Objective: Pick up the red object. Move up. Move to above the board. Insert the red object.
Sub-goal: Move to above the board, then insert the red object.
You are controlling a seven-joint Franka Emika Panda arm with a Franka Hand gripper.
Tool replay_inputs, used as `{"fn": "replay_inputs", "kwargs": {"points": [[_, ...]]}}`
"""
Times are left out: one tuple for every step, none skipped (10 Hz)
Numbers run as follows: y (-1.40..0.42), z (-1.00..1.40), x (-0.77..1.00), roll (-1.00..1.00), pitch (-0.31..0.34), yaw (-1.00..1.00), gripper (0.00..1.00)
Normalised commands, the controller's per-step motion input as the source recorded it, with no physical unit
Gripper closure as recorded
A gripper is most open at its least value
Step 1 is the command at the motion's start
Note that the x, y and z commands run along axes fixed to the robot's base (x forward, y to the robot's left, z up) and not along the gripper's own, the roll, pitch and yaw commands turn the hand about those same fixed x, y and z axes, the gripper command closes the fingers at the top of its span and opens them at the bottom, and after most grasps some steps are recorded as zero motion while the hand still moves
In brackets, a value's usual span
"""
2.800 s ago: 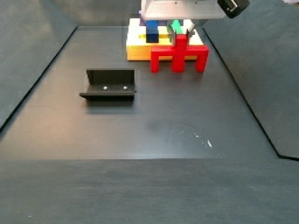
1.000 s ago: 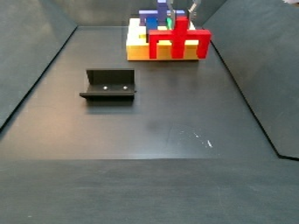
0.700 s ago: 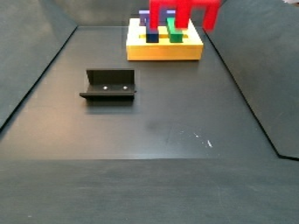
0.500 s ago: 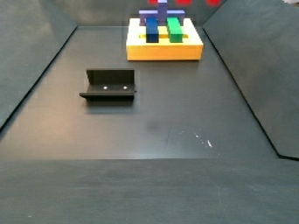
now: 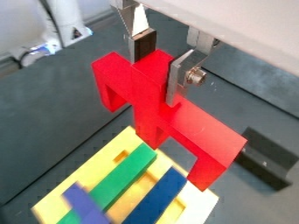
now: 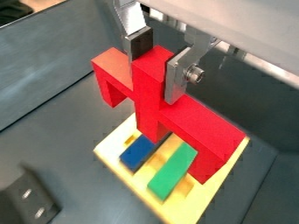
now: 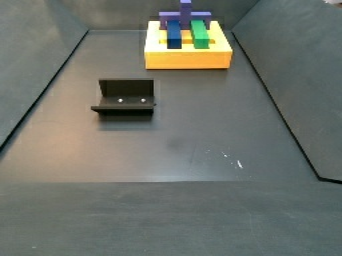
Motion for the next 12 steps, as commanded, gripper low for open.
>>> {"fn": "replay_inputs", "kwargs": {"points": [[-0.34,0.11,0.16,0.04,0.133,-0.01,1.0],[-0.2,0.07,0.09,0.03,0.069,0.0,1.0],[0.25,-0.13,-0.03,0.04,0.0,0.06,1.0],[0.58,-0.54,-0.15,0.14,0.0,0.03,1.0],[0.59,-0.98,-0.19,0.14,-0.081,0.0,1.0],[0.42,-1.0,-0.03,0.07,-0.067,0.0,1.0],[0.15,-1.0,0.0,0.0,-0.099,0.0,1.0],[0.0,-1.0,0.0,0.0,-0.114,-0.01,1.0],[-0.09,-1.0,0.02,0.0,-0.136,-0.04,1.0],[-0.08,-1.0,0.07,0.0,-0.124,-0.03,1.0],[-0.09,-0.92,0.07,0.0,-0.171,0.0,1.0],[-0.05,-0.84,0.09,0.0,-0.209,0.0,1.0]]}}
